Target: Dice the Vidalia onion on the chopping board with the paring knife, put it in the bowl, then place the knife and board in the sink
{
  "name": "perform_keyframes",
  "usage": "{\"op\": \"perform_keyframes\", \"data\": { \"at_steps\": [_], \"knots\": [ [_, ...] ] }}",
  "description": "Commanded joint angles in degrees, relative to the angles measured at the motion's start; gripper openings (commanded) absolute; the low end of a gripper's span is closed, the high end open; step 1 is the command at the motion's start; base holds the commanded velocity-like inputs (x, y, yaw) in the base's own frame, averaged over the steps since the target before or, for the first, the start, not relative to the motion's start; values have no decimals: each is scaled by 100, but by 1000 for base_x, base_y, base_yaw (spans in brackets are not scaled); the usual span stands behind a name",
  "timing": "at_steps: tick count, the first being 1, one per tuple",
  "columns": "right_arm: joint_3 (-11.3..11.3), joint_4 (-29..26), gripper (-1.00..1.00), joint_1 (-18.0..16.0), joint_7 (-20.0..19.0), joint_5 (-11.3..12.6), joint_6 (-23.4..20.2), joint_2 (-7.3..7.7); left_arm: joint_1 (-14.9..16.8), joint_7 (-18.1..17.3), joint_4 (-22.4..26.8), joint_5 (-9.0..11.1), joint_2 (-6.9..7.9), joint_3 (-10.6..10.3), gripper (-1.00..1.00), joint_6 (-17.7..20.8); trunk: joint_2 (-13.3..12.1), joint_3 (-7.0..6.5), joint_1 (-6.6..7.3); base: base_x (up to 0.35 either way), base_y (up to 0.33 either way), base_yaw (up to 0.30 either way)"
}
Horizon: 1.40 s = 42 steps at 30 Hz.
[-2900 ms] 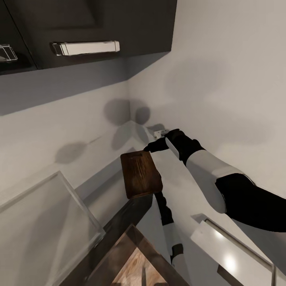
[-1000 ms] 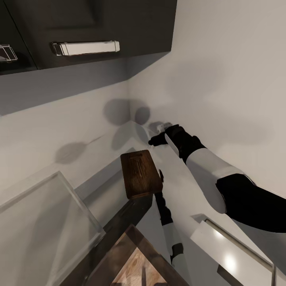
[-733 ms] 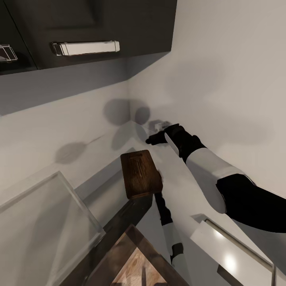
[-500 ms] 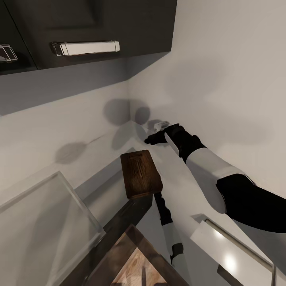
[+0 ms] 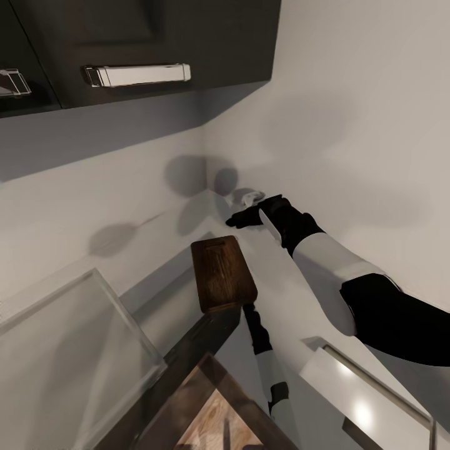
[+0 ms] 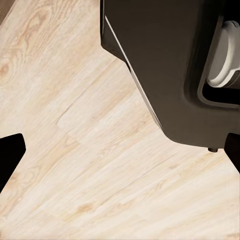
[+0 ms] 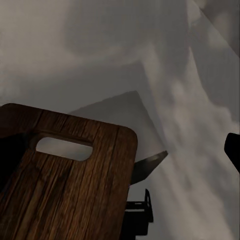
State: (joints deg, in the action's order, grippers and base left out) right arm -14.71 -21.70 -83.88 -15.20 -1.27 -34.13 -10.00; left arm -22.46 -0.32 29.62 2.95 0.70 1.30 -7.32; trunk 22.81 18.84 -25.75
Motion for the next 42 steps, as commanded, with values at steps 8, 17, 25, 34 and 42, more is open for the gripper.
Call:
{"op": "perform_keyframes", "data": {
  "at_steps": [8,17,25,34,42],
  "knots": [
    [-14,21,100,-5,-18,-13,-22,0,-4,-3,9,31,0,2,100,-6,10,46,-3,0,0,163],
    [-9,49,100,-5,-26,-13,-15,0,-4,-3,9,31,0,2,100,-6,10,101,-3,0,0,189],
    [-6,65,100,-5,-27,-16,-14,0,-4,-3,9,31,6,2,100,-6,10,113,-3,0,0,48],
    [-6,69,100,-5,-27,-33,-14,0,-4,-3,9,31,17,2,100,-6,10,142,-3,0,0,2],
    [-6,66,100,-5,-25,-45,-14,0,-4,-3,9,31,18,2,100,-6,10,196,-3,0,0,0]
  ]
}}
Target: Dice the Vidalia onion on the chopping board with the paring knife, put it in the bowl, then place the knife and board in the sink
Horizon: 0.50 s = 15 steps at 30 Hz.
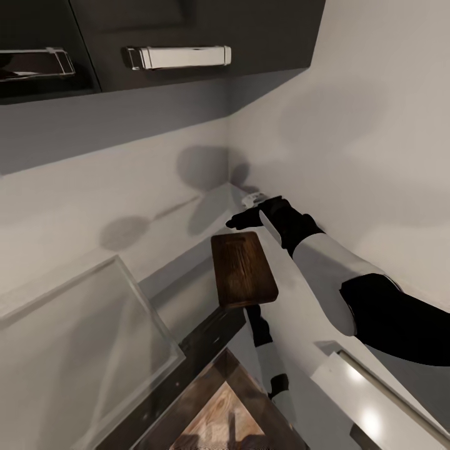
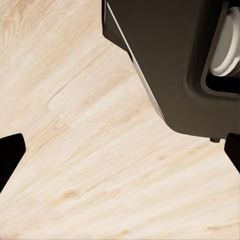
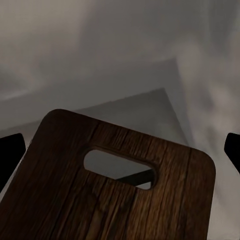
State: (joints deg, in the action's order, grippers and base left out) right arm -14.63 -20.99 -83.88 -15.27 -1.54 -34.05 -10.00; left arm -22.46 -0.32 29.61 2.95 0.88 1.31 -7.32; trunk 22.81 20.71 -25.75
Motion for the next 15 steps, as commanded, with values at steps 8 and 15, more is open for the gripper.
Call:
{"op": "perform_keyframes", "data": {
  "at_steps": [8,15],
  "knots": [
    [-5,-16,100,-5,4,-37,-23,0,-4,-3,9,31,-6,1,100,-6,11,74,-3,0,0,0],
    [-5,-25,100,-5,10,-39,-24,0,-4,-3,-26,31,-12,1,100,-6,11,131,-3,0,0,0]
  ]
}}
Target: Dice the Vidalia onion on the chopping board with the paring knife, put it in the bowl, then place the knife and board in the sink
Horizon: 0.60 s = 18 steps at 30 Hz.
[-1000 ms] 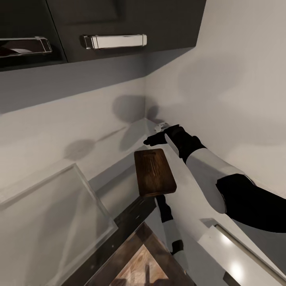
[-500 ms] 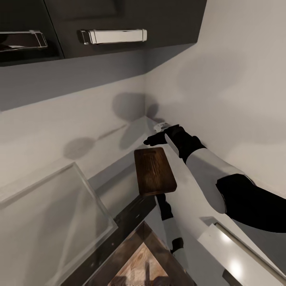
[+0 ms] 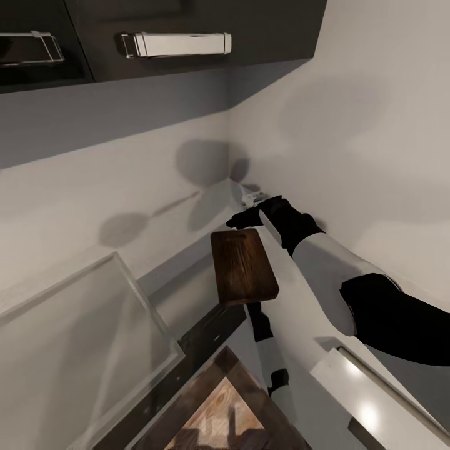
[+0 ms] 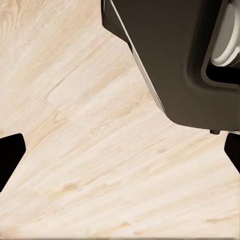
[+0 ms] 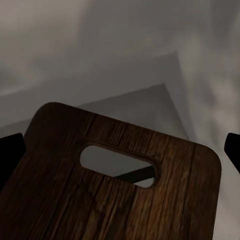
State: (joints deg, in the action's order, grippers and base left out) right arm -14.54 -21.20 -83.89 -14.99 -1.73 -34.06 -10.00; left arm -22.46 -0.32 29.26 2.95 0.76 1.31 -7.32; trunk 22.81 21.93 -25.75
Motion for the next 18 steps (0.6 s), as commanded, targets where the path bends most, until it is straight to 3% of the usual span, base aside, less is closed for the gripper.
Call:
{"op": "perform_keyframes", "data": {
  "at_steps": [1,18],
  "knots": [
    [-15,-5,100,-5,-18,-18,-23,0,-4,-3,3,31,-2,1,100,-6,11,15,-3,0,0,0],
    [12,-93,100,-5,21,-28,-46,0,-4,-10,-26,31,-9,1,100,-6,11,27,-3,0,0,0]
  ]
}}
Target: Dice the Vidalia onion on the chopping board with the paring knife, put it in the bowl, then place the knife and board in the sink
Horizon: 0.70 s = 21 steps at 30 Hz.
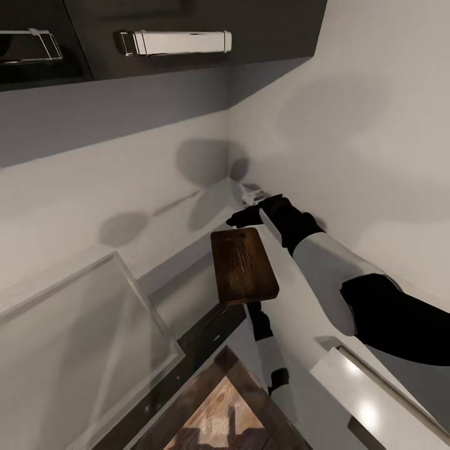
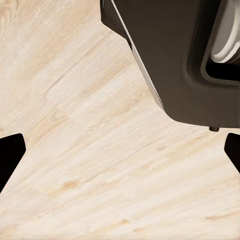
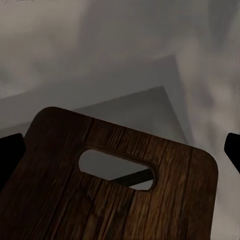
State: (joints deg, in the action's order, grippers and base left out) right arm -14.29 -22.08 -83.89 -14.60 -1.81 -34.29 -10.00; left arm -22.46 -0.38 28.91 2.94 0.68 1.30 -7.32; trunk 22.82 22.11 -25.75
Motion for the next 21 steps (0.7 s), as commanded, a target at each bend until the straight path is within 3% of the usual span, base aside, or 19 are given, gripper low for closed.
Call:
{"op": "perform_keyframes", "data": {
  "at_steps": [1,10,21],
  "knots": [
    [-13,-5,100,-5,-18,-21,-21,17,-4,-5,9,31,-3,2,100,-6,10,9,-4,0,0,0],
    [-12,-6,100,-5,-24,-21,-13,252,-4,-4,9,31,-7,2,100,-6,10,9,-4,0,0,0],
    [-13,-100,100,-5,-25,-18,-9,318,-4,-3,9,31,-7,2,100,-6,10,16,-4,0,0,0]
  ]
}}
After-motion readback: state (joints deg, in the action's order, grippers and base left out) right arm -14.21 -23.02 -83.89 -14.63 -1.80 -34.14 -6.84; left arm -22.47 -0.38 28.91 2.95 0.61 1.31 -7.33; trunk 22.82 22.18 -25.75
